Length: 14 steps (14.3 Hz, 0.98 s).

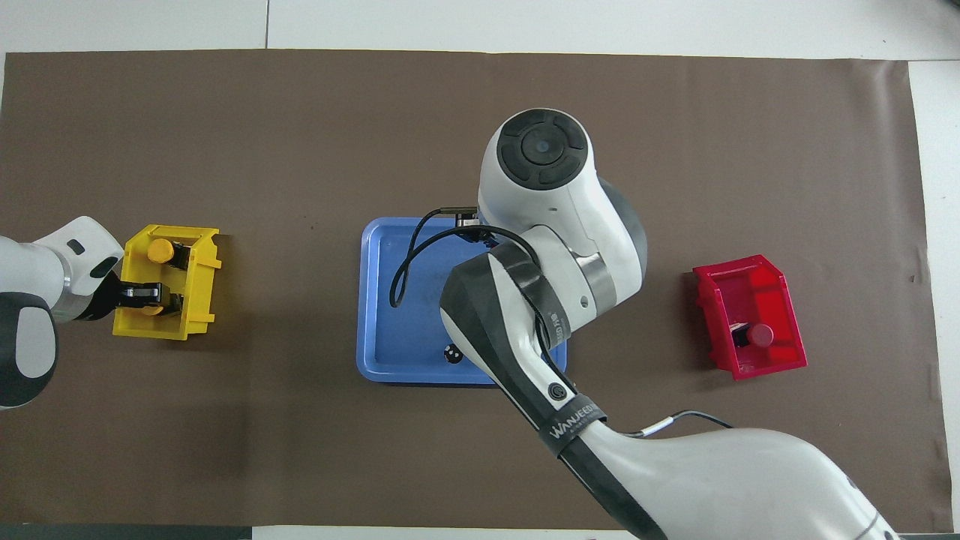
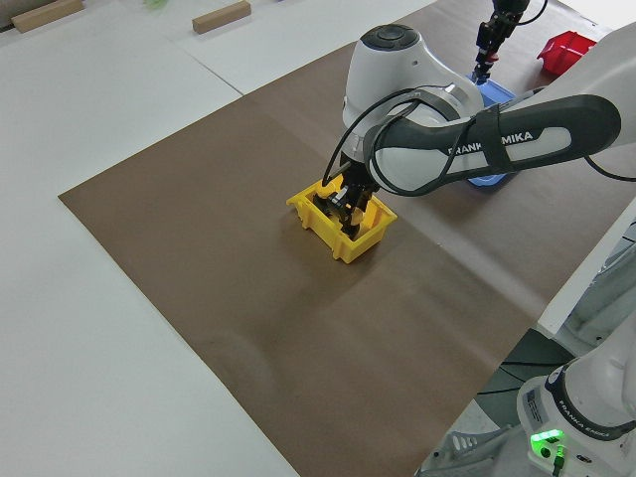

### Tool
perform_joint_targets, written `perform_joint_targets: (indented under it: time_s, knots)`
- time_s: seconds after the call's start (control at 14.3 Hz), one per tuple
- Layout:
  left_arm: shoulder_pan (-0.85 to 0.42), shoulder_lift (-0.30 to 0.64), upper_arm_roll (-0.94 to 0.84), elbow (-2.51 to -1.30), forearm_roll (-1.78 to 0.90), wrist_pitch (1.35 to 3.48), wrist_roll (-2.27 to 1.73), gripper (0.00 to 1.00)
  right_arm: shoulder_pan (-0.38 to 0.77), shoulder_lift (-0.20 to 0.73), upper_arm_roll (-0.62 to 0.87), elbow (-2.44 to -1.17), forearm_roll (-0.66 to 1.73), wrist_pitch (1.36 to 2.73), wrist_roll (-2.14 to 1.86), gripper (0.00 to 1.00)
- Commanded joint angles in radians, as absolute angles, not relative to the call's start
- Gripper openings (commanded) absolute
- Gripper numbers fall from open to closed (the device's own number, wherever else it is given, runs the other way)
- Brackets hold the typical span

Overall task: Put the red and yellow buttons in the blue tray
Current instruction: 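Lift a red button with the right gripper and carry it over the tray, then release the red button in the tray while the left gripper lifts a yellow button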

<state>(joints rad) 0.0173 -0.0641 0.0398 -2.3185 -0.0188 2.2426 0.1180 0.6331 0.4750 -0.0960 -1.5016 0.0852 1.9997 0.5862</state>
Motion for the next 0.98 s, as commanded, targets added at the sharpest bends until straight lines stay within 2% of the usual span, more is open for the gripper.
perform_joint_targets:
  time_s: [0.0, 0.49, 0.7, 0.77, 0.84, 0.91]
  knots:
    - [0.008, -0.058, 0.040, -2.220, -0.002, 2.148, 0.078, 0.01, 0.637, 0.511, -0.100, -1.474, 0.092, 2.025, 0.607, 0.20]
    - [-0.056, -0.025, 0.031, -1.818, -0.002, 1.696, -0.015, 0.01, 0.673, 0.497, -0.097, -1.575, 0.103, 2.086, 0.618, 0.23]
    - [-0.179, -0.012, 0.029, -1.830, -0.002, 1.761, -0.283, 0.01, 0.672, 0.492, -0.097, -1.598, 0.104, 2.106, 0.618, 0.24]
    - [-0.207, -0.011, 0.029, -1.832, -0.003, 1.766, -0.305, 0.01, 0.672, 0.491, -0.097, -1.600, 0.104, 2.106, 0.618, 0.28]
    - [-0.236, -0.008, 0.028, -1.832, -0.009, 1.775, -0.351, 0.01, 0.670, 0.489, -0.097, -1.604, 0.104, 2.106, 0.618, 0.48]
    - [-0.265, 0.003, 0.025, -1.829, -0.017, 1.801, -0.415, 0.01, 0.669, 0.489, -0.097, -1.602, 0.104, 2.103, 0.618, 0.64]
